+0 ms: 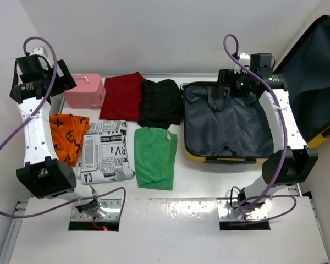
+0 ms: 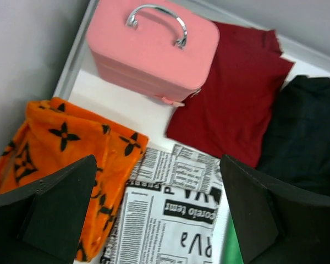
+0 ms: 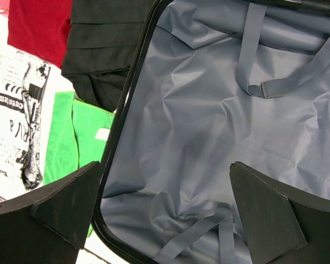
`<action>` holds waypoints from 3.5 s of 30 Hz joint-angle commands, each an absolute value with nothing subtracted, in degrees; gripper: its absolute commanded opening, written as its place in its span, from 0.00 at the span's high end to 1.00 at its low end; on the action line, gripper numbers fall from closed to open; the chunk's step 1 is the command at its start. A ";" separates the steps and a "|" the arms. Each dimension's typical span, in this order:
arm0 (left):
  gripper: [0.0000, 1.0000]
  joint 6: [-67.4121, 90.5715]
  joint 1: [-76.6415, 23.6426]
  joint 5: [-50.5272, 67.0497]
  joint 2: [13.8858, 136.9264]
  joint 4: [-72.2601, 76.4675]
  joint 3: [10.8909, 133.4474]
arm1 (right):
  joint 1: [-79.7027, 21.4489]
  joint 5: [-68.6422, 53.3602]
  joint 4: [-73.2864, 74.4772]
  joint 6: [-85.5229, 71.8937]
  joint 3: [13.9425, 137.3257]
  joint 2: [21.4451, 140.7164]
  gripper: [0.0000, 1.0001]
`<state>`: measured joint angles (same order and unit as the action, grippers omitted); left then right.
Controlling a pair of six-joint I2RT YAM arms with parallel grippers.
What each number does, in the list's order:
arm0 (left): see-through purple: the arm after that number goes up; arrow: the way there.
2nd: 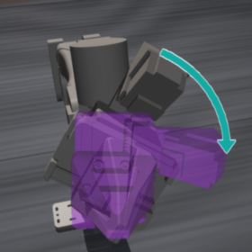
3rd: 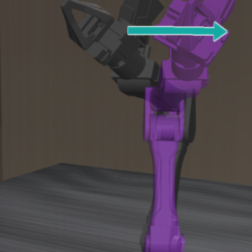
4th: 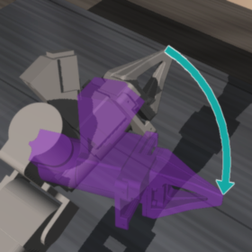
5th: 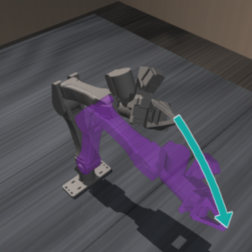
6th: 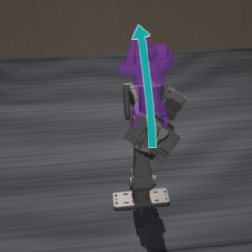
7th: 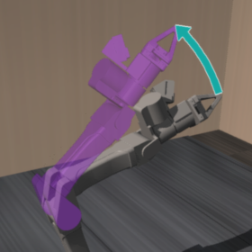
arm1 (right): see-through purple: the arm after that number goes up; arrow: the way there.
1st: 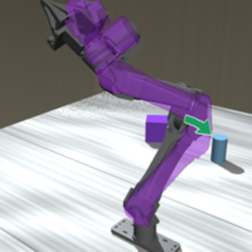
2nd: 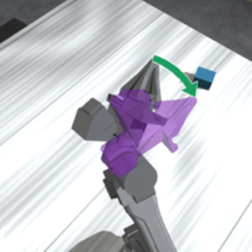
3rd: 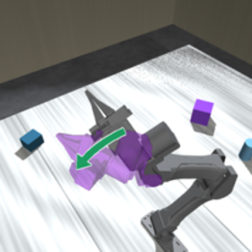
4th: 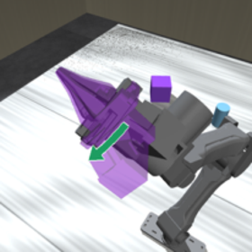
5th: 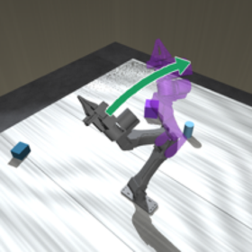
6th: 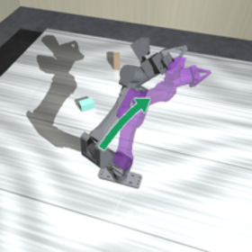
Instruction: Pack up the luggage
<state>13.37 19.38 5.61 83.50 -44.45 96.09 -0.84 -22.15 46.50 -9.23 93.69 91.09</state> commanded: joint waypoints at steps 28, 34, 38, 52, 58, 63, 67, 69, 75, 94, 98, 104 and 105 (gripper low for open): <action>0.27 67.05 26.89 23.47 98.33 4.73 80.68 | -3.95 -20.74 44.83 -9.85 94.83 91.67 0.00; 0.28 70.75 24.96 21.53 104.32 7.73 82.96 | -5.10 -18.29 44.91 -8.70 95.36 93.07 0.00; 0.32 71.28 23.64 19.78 107.31 9.31 83.50 | -5.80 -17.23 45.44 -8.17 96.67 94.13 0.00; 0.39 72.07 21.45 14.68 118.82 12.39 95.61 | -7.12 -14.33 46.32 -6.86 97.56 95.27 0.00; 0.46 72.07 20.40 14.68 122.61 12.39 99.40 | -8.17 -12.92 46.76 -6.59 98.26 96.06 0.00; 0.49 73.74 20.39 14.68 123.84 13.01 98.71 | -8.52 -11.95 47.72 -6.42 100.19 97.12 0.00; 0.43 73.74 20.39 15.73 121.56 12.48 96.16 | -8.96 -11.34 47.90 -6.15 100.20 97.21 0.00; 0.42 73.74 21.00 15.73 119.80 10.90 94.76 | -8.96 -11.08 47.73 -5.63 99.58 96.77 0.00; 0.37 73.13 21.01 14.85 115.41 8.71 91.94 | -9.05 -10.64 47.72 -5.36 99.14 96.24 0.00; 0.36 73.65 18.11 10.46 128.31 6.50 103.79 | -8.88 -9.32 48.43 -5.45 99.49 97.12 0.00; 0.42 72.86 17.49 13.53 131.57 15.44 107.84 | -9.58 -8.53 48.43 -5.19 99.05 96.95 0.00; 0.59 74.27 16.96 20.65 131.75 28.81 106.88 | -11.51 -6.59 48.43 -3.52 97.65 96.24 0.00; 0.62 75.66 16.44 21.26 131.75 28.83 106.35 | -11.77 -6.42 48.43 -3.08 97.65 96.41 0.00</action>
<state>73.82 18.48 16.45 131.94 18.61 106.94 -10.59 -7.97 48.71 -4.75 97.82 97.49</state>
